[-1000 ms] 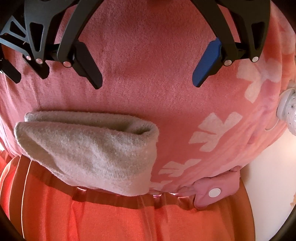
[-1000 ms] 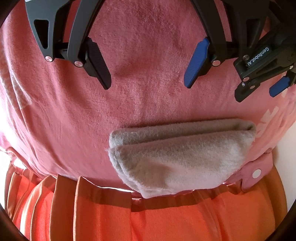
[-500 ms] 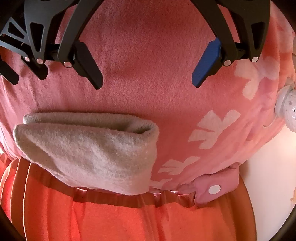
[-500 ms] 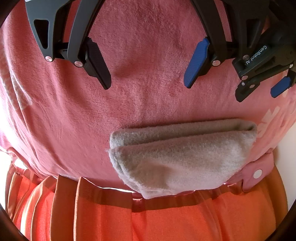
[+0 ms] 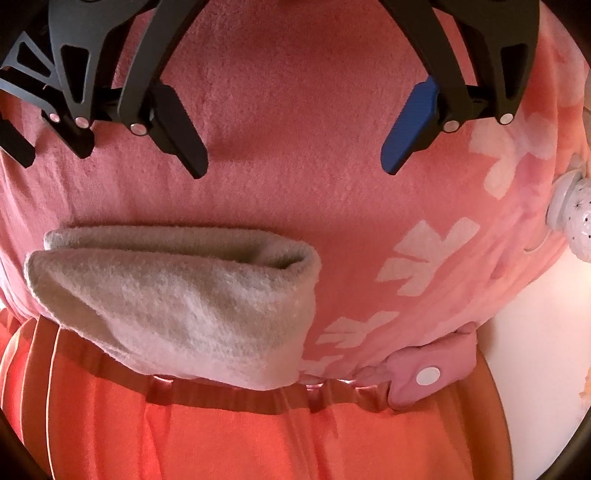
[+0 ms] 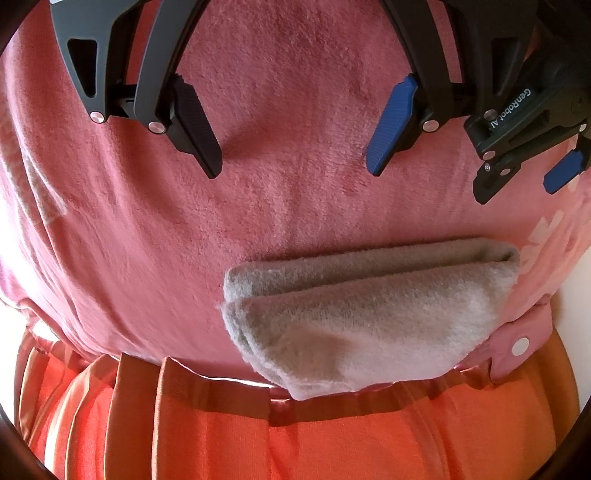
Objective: Fold small clothes
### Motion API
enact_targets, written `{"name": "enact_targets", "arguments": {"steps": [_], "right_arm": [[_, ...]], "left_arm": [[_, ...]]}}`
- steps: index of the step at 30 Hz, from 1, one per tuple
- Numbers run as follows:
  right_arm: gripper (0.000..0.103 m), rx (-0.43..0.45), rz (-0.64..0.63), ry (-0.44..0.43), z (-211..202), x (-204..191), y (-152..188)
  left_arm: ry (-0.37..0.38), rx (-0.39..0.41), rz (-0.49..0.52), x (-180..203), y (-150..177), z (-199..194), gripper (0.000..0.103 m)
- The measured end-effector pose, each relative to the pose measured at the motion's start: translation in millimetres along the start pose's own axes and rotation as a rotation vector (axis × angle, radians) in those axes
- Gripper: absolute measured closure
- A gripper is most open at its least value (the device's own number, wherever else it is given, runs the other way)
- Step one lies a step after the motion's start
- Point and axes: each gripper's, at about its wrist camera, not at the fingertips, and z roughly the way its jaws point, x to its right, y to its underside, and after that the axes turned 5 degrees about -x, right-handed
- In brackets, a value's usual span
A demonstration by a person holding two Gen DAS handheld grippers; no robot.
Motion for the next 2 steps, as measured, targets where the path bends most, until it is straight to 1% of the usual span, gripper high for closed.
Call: {"name": "enact_targets", "arguments": {"steps": [2], "right_arm": [[0.025,0.005,-0.006,0.009,-0.1,-0.8,0.6]], "left_arm": [[0.003,-0.002,0.006,0.7,0.3,0.9,0.015]]}}
